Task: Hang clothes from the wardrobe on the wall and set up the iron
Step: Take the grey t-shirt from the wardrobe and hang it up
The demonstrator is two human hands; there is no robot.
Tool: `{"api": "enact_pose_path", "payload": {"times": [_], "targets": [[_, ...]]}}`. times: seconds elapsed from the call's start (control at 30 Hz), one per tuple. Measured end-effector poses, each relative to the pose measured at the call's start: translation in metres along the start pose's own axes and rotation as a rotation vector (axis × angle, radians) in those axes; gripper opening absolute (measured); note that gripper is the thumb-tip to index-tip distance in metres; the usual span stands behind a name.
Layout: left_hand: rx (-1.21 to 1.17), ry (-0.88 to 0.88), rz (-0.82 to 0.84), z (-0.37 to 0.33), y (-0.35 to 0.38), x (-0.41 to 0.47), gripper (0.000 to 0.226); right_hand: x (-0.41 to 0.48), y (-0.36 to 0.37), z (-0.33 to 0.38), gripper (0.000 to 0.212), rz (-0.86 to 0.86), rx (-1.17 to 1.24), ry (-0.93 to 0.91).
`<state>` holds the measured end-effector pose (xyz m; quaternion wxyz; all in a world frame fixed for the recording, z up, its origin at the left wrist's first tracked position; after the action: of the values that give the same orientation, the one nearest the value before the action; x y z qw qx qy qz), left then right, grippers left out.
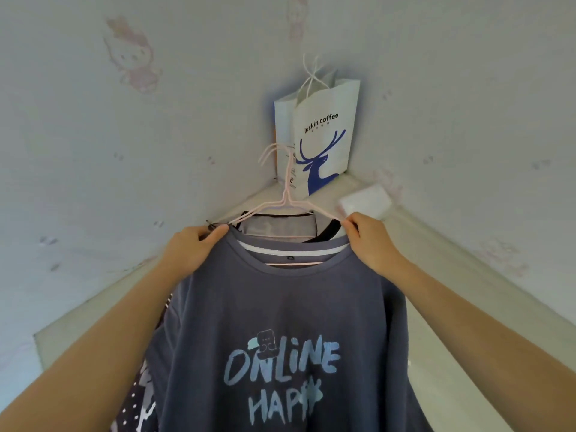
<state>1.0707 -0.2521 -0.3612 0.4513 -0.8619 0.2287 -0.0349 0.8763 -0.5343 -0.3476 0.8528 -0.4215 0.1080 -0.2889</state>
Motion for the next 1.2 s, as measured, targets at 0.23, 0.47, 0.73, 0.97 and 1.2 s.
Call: {"api": "enact_pose_path", "payload": {"times": [0.23,0.47,0.73,0.97,1.2], "targets": [[-0.031,-0.016,0.044,0.048,0.026,0.028,0.029,0.032,0.046,-0.032,0.028,0.077,-0.029,0.081],[0.049,0.029,-0.118,0.046,0.021,0.081,0.028,0.085,0.061,-0.031,0.033,0.021,-0.033,0.076],[0.214,-0.033,-0.218,0.048,0.038,0.130,0.033,0.137,0.089,-0.038,0.030,0.039,-0.109,0.074],[0.133,-0.075,-0.241,0.061,0.067,0.141,0.027,0.142,0.118,-0.064,0.033,0.083,-0.224,0.101],[0.121,-0.053,-0.296,0.060,0.083,0.144,0.028,0.149,0.120,-0.081,0.028,0.047,-0.173,0.093]]}}
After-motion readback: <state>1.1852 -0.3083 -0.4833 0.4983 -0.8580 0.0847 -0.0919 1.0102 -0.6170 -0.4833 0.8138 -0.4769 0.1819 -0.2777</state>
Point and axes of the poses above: each hand's wrist, its own x-axis towards the middle knuckle, its own y-axis out of the palm, z = x × y, the point moved 6 cm from there along x, towards the middle knuckle, and after that the axes turned 4 degrees about -z, right-handed, at the moved point
